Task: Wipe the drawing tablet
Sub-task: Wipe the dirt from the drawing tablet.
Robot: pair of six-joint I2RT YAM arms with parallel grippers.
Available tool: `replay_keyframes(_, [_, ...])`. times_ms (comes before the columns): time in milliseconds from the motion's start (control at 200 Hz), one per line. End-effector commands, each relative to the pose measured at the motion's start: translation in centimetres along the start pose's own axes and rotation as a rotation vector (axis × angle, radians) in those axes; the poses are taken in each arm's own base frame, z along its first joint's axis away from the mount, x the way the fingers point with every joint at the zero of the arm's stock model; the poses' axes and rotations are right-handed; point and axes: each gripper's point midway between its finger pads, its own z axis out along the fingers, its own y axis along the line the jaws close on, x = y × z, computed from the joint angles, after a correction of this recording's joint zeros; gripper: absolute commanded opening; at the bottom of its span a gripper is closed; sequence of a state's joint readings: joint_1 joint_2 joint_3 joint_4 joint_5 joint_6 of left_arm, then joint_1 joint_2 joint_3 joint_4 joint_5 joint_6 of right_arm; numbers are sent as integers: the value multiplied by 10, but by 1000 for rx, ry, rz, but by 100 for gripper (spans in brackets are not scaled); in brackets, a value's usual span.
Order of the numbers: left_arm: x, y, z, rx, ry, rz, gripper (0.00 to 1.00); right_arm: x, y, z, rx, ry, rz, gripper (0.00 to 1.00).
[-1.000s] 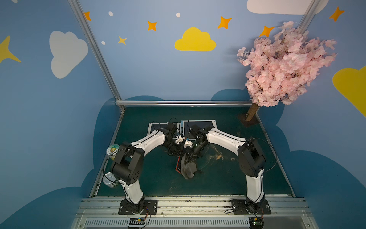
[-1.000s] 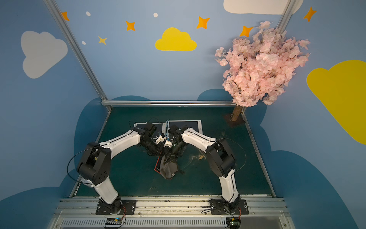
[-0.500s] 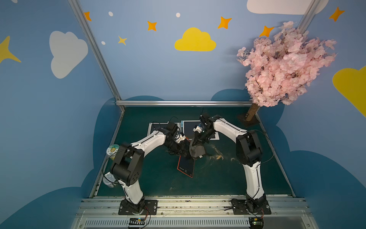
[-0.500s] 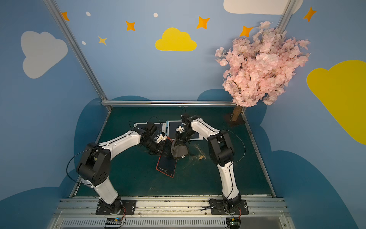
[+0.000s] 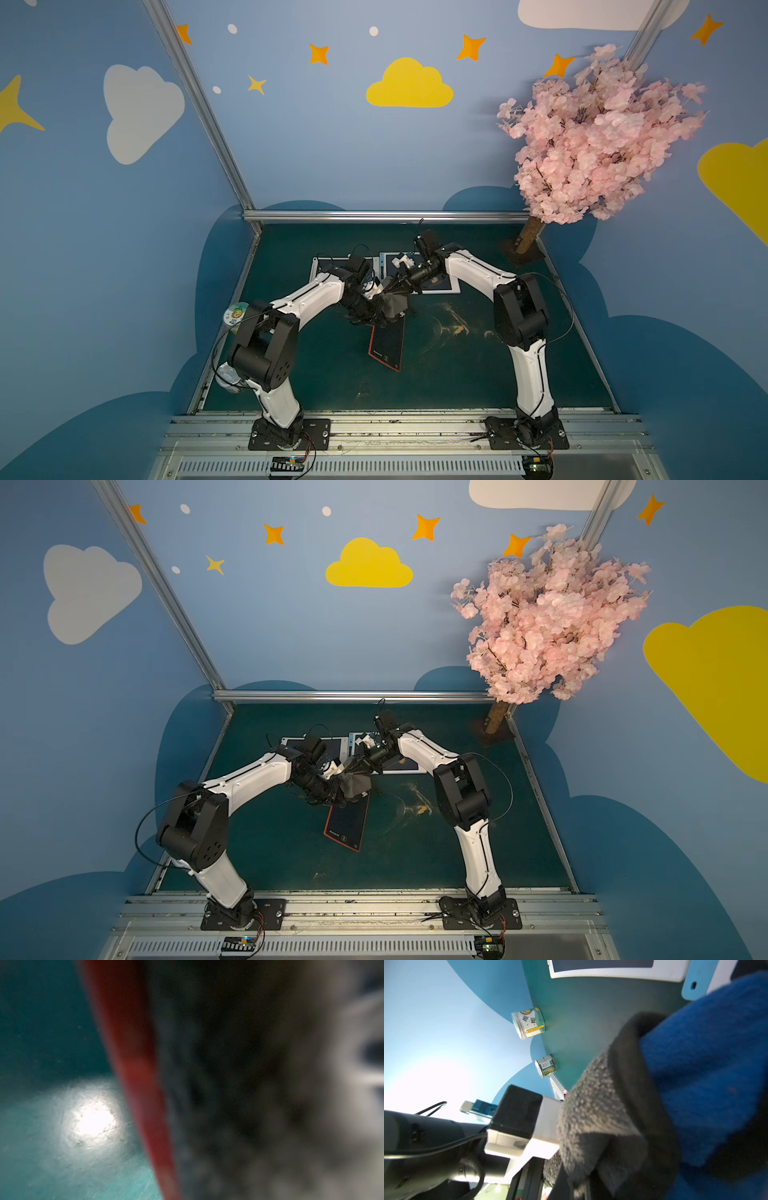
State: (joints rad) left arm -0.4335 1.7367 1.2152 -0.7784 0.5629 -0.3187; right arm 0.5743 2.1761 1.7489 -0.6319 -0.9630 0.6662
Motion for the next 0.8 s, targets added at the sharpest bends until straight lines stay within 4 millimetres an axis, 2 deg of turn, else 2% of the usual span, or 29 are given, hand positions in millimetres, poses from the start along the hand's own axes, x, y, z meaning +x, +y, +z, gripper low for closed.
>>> replay_keyframes(0, [1, -36, 0, 115, 0, 145, 3, 3, -41, -2, 138, -10, -8, 0])
replay_keyframes(105, [2, -35, -1, 106, -2, 150, 3, 8, -82, -17, 302, -24, 1, 0])
replay_keyframes(260, [-1, -34, -9, 95, -27, 160, 3, 22, -97, -27, 410, -26, -23, 0])
replay_keyframes(425, [-8, -44, -33, 150, -103, 191, 3, 30, -85, -30, 405, -24, -57, 0])
replay_keyframes(551, [-11, -54, -58, 220, -188, 228, 3, 29, -50, -46, 355, -72, -116, 0])
replay_keyframes(621, [-10, -58, -72, 252, -243, 266, 3, 23, -26, -70, 362, -135, -157, 0])
replay_keyframes(691, [-8, -63, -88, 290, -308, 310, 3, 15, -10, -107, 410, -228, -180, 0])
replay_keyframes(751, [-7, -70, -102, 334, -373, 355, 3, 6, -11, -147, 511, -330, -165, 0])
replay_keyframes(796, [-5, -77, -113, 384, -420, 396, 3, -3, -22, -183, 633, -422, -127, 0])
